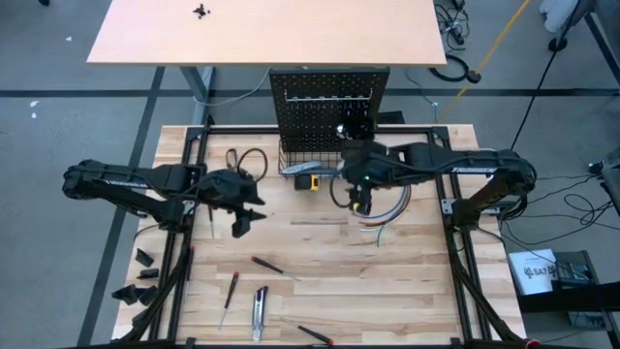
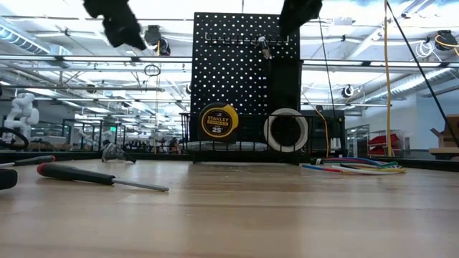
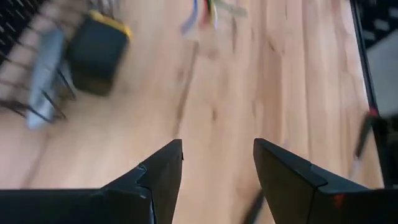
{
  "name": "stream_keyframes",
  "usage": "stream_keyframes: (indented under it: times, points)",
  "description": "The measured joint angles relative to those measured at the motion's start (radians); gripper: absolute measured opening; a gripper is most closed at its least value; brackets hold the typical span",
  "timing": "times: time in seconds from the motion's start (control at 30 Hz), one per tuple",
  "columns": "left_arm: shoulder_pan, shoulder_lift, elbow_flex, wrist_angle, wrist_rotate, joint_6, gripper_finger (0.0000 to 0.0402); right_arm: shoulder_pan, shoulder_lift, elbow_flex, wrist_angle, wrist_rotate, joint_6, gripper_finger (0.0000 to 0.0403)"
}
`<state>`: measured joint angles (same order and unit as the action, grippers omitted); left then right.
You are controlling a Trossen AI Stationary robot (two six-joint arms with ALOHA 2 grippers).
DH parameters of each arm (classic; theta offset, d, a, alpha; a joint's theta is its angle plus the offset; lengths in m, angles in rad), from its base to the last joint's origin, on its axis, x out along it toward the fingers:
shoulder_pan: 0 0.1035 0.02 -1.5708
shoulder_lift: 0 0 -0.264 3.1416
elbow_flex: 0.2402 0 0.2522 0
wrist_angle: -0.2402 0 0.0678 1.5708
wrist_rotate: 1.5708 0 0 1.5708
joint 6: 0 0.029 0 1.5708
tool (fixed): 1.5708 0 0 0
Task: Hang tools onto peg board
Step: Put the black cutter into the wire basket on the pegboard
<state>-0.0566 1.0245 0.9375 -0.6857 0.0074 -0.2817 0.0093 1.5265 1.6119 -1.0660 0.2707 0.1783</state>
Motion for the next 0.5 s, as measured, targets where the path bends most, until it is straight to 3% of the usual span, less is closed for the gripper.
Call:
stream_keyframes:
  times: [0.23,0.5]
  points:
    - [-0.069,0.001,-0.065,-0.025,0.119,0.04,0.0201,0.068,0.009,-0.004,0.028,-0.159,0.192,0.0263]
    - [-0.176,0.039,-0.205,0.128,0.125,0.094,0.0201,0.136,0.01,-0.073,0.059,-0.17,0.248,0.0263]
